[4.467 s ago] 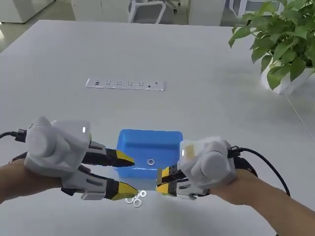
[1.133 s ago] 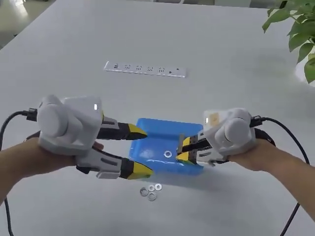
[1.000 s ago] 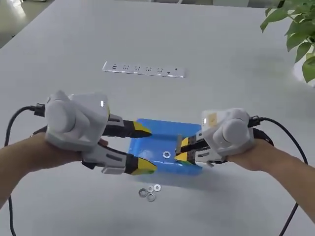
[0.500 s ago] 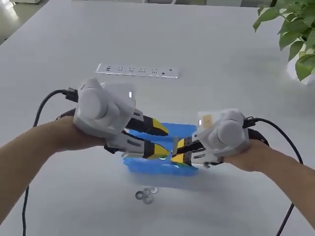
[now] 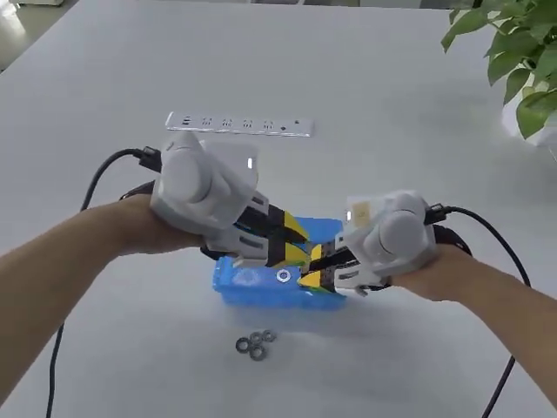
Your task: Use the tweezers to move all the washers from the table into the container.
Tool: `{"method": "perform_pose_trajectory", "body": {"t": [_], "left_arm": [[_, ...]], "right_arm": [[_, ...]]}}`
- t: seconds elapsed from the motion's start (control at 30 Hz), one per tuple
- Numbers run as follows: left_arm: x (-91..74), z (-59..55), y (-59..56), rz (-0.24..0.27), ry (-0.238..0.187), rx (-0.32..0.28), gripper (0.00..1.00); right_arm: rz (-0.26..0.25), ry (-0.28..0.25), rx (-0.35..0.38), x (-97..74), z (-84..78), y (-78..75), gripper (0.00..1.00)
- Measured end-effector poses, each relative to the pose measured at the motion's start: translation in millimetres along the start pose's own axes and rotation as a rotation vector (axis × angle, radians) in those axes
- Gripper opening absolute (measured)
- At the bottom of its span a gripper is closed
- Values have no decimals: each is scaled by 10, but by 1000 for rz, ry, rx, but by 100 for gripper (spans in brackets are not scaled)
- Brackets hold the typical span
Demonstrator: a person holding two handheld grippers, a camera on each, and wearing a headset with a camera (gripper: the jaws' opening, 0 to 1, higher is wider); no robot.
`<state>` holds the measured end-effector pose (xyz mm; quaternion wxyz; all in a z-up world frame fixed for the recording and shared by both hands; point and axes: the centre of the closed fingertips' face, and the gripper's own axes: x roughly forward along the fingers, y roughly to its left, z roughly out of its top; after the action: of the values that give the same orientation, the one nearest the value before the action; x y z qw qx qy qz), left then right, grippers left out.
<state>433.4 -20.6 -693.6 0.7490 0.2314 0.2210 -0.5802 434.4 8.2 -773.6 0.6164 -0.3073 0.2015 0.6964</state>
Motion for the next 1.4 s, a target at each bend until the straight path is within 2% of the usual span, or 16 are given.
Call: {"method": "perform_pose_trajectory", "body": {"t": [0.17,0.57,0.77,1.0,1.13,1.4], "left_arm": [[14,7,13,-4,0,17,6],[12,8,10,-14,2,46,6],[13,13,-13,-17,3,46,6],[19,31,-39,-16,10,52,6],[13,32,-37,-13,15,44,6],[-77,63,3,15,8,28,5]], "right_arm": [[1,2,-2,-1,2,3,10],[0,16,-7,-25,9,0,12],[-34,2,11,-186,69,-27,16],[-97,3,65,-431,26,-21,25],[-129,3,126,-575,-39,40,32],[-179,-1,192,-782,-114,192,40]]}}
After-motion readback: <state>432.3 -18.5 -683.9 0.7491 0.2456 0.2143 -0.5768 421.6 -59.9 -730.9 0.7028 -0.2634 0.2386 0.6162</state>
